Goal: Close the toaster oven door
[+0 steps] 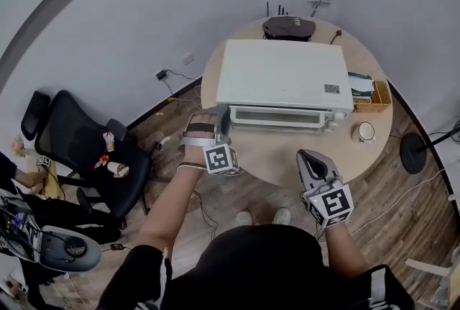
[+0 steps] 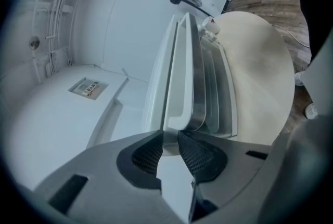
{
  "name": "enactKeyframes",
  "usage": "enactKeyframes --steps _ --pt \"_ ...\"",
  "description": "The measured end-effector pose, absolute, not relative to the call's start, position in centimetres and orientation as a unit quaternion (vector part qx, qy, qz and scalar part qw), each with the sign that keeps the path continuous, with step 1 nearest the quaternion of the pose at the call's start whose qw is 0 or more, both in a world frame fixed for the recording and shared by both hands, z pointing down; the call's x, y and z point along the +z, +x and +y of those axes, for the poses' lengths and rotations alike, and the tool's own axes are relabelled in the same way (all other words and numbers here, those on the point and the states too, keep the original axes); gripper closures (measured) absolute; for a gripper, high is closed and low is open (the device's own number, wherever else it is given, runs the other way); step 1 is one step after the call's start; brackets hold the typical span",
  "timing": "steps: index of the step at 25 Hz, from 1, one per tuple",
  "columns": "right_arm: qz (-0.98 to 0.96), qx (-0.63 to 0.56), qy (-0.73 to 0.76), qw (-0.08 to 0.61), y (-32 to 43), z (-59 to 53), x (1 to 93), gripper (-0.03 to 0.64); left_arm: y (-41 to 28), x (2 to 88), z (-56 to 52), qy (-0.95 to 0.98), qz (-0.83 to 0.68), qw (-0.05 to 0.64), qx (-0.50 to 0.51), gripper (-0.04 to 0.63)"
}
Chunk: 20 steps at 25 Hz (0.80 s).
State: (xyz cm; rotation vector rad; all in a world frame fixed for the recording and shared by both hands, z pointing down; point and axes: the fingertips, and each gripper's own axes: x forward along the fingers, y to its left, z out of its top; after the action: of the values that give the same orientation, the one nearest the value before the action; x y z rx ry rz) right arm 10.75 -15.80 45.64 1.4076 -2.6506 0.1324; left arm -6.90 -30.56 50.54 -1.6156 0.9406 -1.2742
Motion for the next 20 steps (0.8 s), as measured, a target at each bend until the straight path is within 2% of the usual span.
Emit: enactKeyframes --steps 4,10,18,20 --pt "-0.881 0.041 0.467 0.068 10.8 -15.7 45.4 0.617 -7.1 50.7 -30.2 -0.632 0.390 0.434 -0.511 0.499" --pt "-0.878 0.041 0.472 0.071 11.3 -15.6 45.5 0.617 -7.1 49.6 -28.5 -0.651 0.431 0.402 -0.479 0.495" --pt "-0.876 0.038 0.476 0.061 11.1 -15.7 45.3 0.617 -6.3 48.0 -23.9 -0.738 0.515 0.259 -0.351 0.503" --pt "-0.876 0.037 0.477 0.060 11.0 -15.7 45.2 0.617 -6.0 47.1 -22.7 -0.768 0.525 0.221 -0.293 0.546"
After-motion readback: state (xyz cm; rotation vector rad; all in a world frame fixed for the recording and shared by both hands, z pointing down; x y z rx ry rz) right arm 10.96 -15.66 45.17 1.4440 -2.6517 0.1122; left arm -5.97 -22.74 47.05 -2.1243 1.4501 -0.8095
